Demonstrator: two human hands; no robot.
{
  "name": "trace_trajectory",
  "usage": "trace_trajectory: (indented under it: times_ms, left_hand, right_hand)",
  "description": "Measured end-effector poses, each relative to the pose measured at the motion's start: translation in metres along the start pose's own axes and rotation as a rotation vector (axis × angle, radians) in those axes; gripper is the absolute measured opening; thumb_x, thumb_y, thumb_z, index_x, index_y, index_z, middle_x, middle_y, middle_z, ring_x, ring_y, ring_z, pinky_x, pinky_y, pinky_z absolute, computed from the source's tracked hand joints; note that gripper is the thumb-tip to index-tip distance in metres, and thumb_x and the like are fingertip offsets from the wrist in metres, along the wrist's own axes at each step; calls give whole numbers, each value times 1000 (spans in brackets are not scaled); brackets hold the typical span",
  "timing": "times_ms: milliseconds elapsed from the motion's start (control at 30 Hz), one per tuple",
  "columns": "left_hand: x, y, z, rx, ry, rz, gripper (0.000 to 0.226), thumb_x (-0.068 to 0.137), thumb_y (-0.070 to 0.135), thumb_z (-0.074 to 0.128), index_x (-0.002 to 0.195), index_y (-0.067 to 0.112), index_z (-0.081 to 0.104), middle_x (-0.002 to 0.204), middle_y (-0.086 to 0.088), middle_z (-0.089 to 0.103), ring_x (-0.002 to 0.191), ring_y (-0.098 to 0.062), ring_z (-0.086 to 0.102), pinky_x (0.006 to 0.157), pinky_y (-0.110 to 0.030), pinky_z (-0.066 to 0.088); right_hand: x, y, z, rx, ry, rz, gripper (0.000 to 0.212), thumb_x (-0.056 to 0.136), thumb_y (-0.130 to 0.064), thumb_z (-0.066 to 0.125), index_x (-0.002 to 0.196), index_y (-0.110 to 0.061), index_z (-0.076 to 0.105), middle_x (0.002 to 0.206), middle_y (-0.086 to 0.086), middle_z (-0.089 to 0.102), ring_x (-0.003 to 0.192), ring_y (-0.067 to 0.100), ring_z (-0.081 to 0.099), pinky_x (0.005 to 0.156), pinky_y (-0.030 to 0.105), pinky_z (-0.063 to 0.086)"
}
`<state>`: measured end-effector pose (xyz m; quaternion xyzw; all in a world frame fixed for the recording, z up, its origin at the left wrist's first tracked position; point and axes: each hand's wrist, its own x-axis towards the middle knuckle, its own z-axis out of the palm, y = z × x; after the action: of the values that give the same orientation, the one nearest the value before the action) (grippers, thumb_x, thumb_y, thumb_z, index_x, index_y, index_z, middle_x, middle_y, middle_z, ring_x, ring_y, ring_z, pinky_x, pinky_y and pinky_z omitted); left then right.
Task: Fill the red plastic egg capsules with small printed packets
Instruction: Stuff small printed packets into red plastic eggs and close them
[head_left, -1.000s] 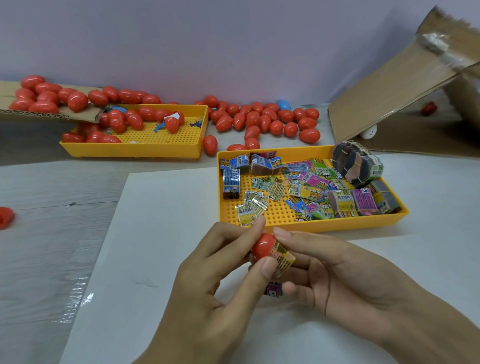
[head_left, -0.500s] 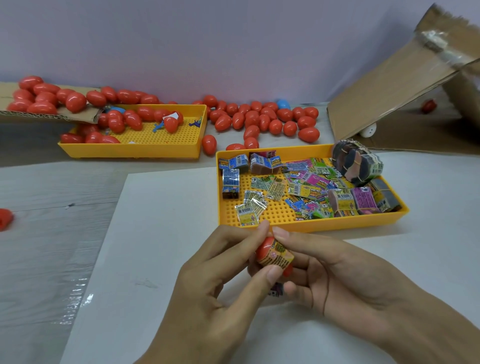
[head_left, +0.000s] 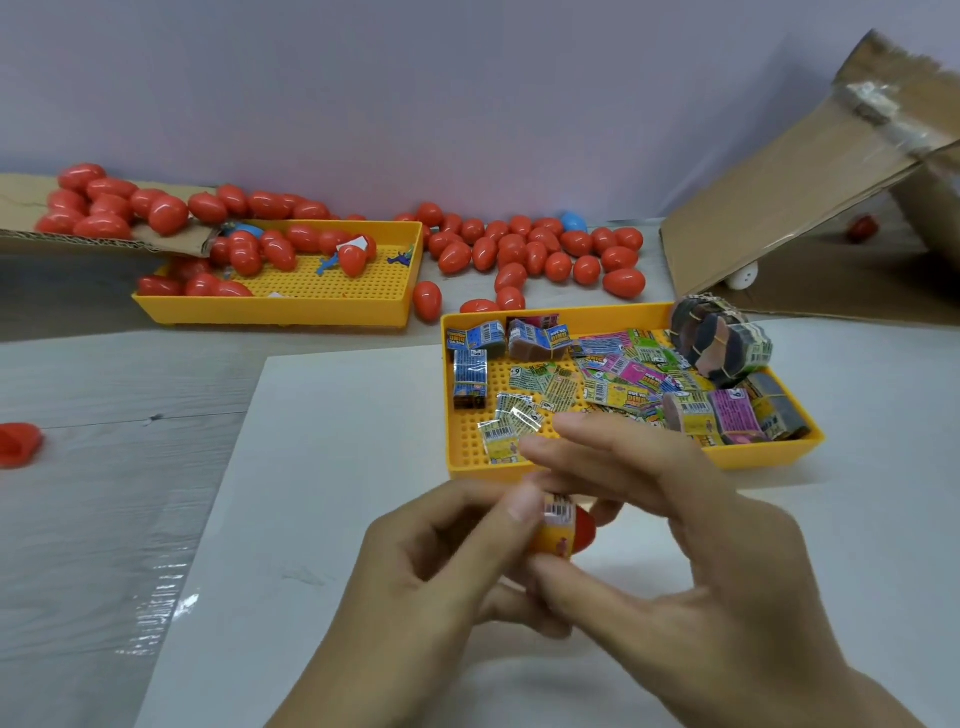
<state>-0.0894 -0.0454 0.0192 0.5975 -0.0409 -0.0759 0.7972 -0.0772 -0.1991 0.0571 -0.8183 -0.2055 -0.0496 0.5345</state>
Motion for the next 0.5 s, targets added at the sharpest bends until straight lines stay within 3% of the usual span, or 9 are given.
trace_trajectory:
  times_ms: [67, 100, 133, 167, 233, 300, 400, 500]
  left_hand:
    - [0, 0, -2, -21, 26, 19, 35, 65, 37, 76, 90, 12, 80, 87, -15, 76, 75, -24, 74, 63, -30, 58]
    - [0, 1, -4, -18, 48, 44, 34, 63, 35, 78, 91, 16, 80, 89, -14, 77, 80, -25, 75, 66, -28, 59]
    - [1, 2, -5, -6, 65, 85, 34, 62, 33, 79, 93, 20, 80, 91, -12, 77, 84, -25, 75, 68, -27, 59]
    - [1, 3, -6, 14, 82, 140, 35, 61, 30, 80, 95, 23, 80, 93, -11, 77, 86, -24, 75, 71, -27, 59]
    - [2, 5, -6, 58, 110, 245, 42, 60, 21, 81, 101, 25, 78, 97, -9, 76, 89, -22, 74, 74, -25, 58]
    - [1, 6, -5, 114, 101, 323, 46, 62, 16, 80, 107, 27, 74, 103, -7, 75, 94, -23, 73, 77, -23, 58]
    - [0, 8, -4, 157, 94, 383, 52, 67, 14, 77, 115, 31, 70, 111, -4, 74, 105, -23, 71, 83, -24, 57]
    - [0, 8, -6, 125, 137, 354, 65, 62, 18, 81, 122, 36, 64, 120, 2, 71, 111, -21, 68, 87, -26, 56]
  right_hand:
    - [-15, -5, -3, 239, -53, 238, 48, 103, -44, 35, 145, -20, 40, 142, 3, 53, 88, -4, 55, 61, 8, 40]
    - [-10, 0, -7, 357, -75, 332, 44, 103, -36, 40, 142, -17, 44, 144, 7, 51, 83, 4, 53, 58, 13, 40]
    - [-5, 2, -7, 353, -182, 319, 40, 97, -34, 54, 134, -19, 55, 138, 8, 57, 83, 9, 57, 59, 17, 44]
    - [5, 5, -7, 305, -134, 253, 39, 86, -37, 67, 123, -25, 65, 123, 6, 67, 83, 11, 63, 59, 19, 49]
    - [4, 9, -13, 316, -4, 239, 34, 71, -46, 72, 100, -30, 75, 90, 1, 73, 71, 12, 67, 54, 21, 52]
    - [-2, 14, -17, 436, -93, 288, 31, 72, -49, 70, 87, -23, 77, 74, 7, 72, 60, 16, 66, 46, 22, 48]
    - [7, 12, -14, 524, -99, 311, 20, 78, -33, 78, 87, -15, 78, 72, 14, 74, 60, 23, 70, 44, 25, 49]
    - [4, 6, -7, 341, 53, 136, 23, 69, -26, 85, 91, -24, 79, 81, 3, 77, 69, 18, 72, 52, 22, 53]
